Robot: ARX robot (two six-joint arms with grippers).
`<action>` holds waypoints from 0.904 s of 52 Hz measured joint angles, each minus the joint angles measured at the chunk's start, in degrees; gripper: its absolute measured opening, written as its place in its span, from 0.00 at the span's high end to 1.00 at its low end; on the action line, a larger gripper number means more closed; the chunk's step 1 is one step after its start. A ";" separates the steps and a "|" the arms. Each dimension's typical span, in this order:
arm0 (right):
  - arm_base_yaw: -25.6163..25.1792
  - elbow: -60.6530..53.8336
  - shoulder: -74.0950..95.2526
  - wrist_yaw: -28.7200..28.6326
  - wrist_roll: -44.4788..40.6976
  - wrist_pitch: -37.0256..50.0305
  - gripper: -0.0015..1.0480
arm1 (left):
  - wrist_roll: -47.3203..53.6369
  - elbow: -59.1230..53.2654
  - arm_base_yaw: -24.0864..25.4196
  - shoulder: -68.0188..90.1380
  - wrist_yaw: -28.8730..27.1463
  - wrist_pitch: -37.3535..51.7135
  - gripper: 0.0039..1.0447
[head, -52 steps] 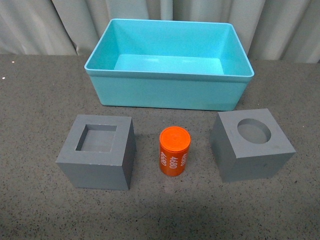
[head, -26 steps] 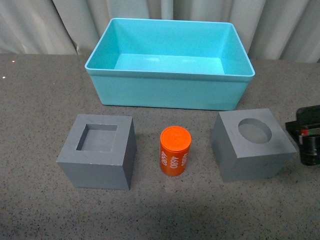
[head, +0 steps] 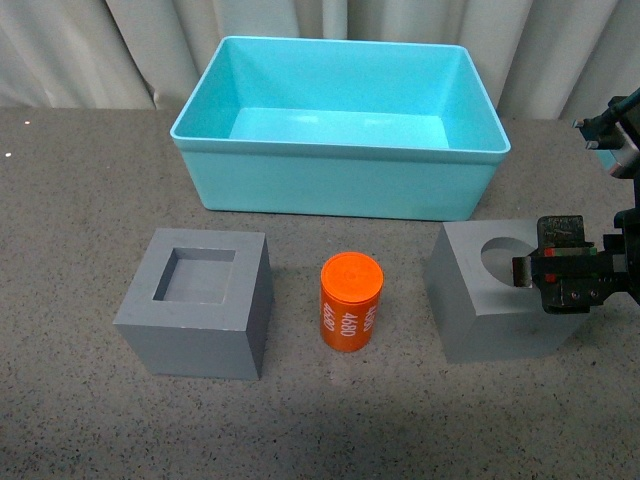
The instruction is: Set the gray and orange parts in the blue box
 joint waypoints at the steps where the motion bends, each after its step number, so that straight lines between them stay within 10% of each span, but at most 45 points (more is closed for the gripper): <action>1: 0.00 0.17 0.09 0.02 0.13 -0.20 0.55 | -0.02 0.00 0.00 0.00 0.00 0.00 0.06; 12: -0.02 0.76 0.13 0.28 0.59 -1.70 0.80 | -0.02 0.00 0.00 0.00 0.00 0.00 0.06; 47: 0.61 8.70 -16.85 -3.96 4.50 0.55 0.83 | -0.02 0.00 0.00 0.00 0.00 0.00 0.06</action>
